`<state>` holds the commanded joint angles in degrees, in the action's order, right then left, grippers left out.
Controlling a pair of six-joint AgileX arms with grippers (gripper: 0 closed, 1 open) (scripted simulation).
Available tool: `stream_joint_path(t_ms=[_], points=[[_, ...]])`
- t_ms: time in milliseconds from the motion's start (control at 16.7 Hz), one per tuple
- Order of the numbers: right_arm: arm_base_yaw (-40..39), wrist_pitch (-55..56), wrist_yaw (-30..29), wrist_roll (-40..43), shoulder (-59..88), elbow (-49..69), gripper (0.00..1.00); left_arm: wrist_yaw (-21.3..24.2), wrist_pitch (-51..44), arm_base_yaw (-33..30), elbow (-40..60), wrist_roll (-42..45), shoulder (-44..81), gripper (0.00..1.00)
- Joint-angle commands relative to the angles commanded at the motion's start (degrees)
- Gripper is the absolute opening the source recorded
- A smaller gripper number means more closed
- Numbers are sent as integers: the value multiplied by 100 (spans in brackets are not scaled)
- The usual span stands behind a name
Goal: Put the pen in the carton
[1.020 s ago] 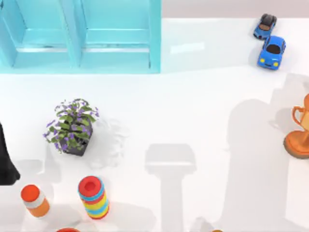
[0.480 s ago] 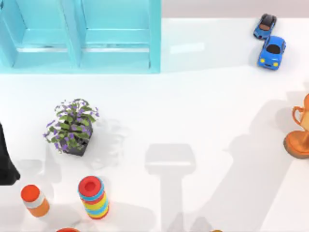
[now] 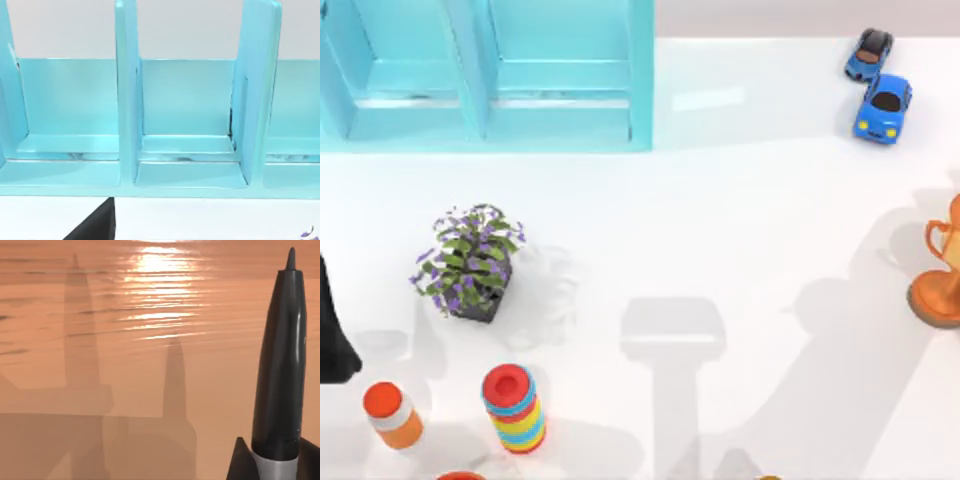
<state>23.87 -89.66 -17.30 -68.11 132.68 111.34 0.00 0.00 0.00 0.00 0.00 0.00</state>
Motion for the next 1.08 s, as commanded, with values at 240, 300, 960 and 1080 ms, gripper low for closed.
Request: stream_joint_path(t_ms=[240,300,960,1080], points=[[0,0,0,0,0,0,38,0,0,0,0,0,0,100],[0,0,0,0,0,0,45,0,0,0,0,0,0,100],[0,0,0,0,0,0,100,0,0,0,0,0,0,100],[0,0,0,0,0,0,100,0,0,0,0,0,0,100]])
